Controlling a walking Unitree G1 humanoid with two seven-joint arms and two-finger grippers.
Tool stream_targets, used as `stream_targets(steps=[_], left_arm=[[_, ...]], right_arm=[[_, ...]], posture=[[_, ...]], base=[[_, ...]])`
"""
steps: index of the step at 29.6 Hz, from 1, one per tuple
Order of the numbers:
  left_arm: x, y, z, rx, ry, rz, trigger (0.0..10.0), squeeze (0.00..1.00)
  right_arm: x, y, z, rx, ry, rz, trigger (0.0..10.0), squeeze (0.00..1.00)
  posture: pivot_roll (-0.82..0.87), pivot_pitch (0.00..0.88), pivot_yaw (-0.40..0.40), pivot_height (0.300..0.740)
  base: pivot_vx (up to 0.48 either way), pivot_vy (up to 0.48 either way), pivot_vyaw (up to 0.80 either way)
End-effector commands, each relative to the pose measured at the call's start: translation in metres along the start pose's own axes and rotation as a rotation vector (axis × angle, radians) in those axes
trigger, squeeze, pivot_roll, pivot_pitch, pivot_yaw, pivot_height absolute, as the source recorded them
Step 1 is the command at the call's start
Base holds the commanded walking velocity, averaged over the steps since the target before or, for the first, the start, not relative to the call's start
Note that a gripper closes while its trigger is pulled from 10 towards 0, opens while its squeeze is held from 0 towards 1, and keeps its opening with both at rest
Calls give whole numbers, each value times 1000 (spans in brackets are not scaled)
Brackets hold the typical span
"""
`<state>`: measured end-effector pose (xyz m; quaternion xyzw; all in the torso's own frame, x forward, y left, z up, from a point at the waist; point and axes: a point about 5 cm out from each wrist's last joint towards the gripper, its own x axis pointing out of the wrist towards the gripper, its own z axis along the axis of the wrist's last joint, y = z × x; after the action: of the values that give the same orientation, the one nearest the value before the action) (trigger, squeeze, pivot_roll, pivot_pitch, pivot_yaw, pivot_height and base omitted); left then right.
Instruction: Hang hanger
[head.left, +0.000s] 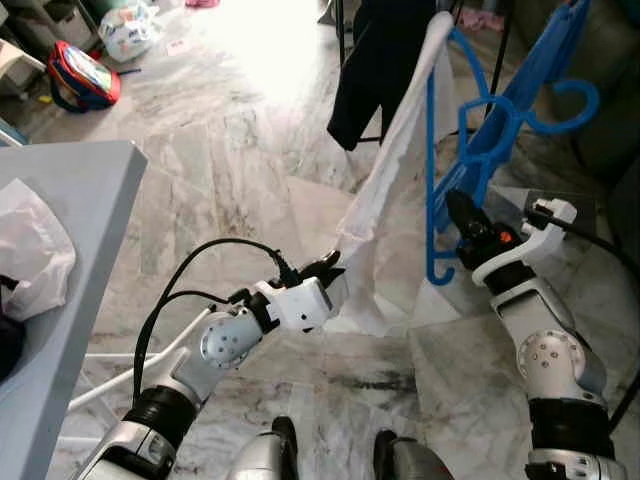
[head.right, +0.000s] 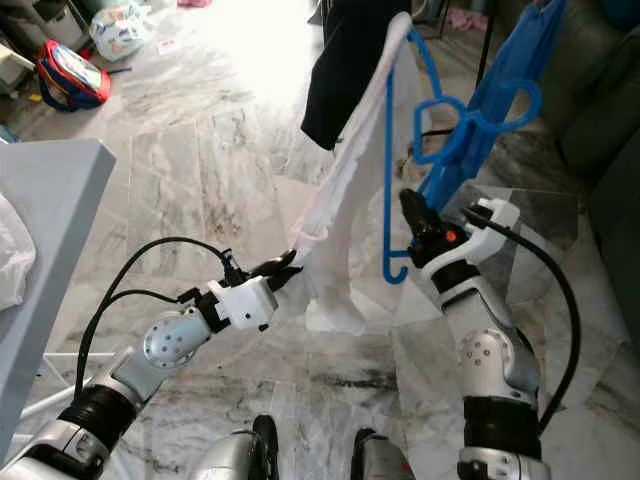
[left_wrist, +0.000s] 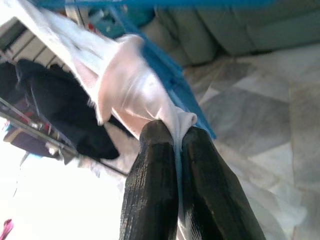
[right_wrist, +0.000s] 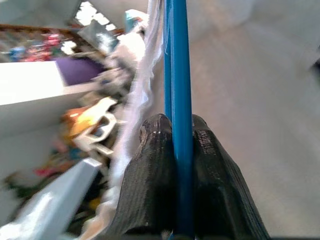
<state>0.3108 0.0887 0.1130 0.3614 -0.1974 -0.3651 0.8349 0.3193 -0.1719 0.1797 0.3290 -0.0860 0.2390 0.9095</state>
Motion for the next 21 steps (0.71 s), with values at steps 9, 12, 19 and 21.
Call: stream_targets(steps=[9,12,19,21], left_arm=[[-2,-10,-13,75,81,47,10000,0],[-3,4,-18,156,123,174,10000,0],[-3,24,-17,201,113,280,10000,0],[-2,23,-16,198,107,280,10000,0]], right_arm=[[-16,38,-22,53,159,237,10000,0],[-21,35,-23,62,189,223,10000,0],[-25,20,-29,33,216,134,10000,0],[-25,14,-29,9,222,104,10000,0]], posture=[[37,262,55,740],[30,261,49,740],[24,259,35,740],[22,256,29,740]], base=[[0,0,0],[0,0,0],[0,0,0],[0,0,0]])
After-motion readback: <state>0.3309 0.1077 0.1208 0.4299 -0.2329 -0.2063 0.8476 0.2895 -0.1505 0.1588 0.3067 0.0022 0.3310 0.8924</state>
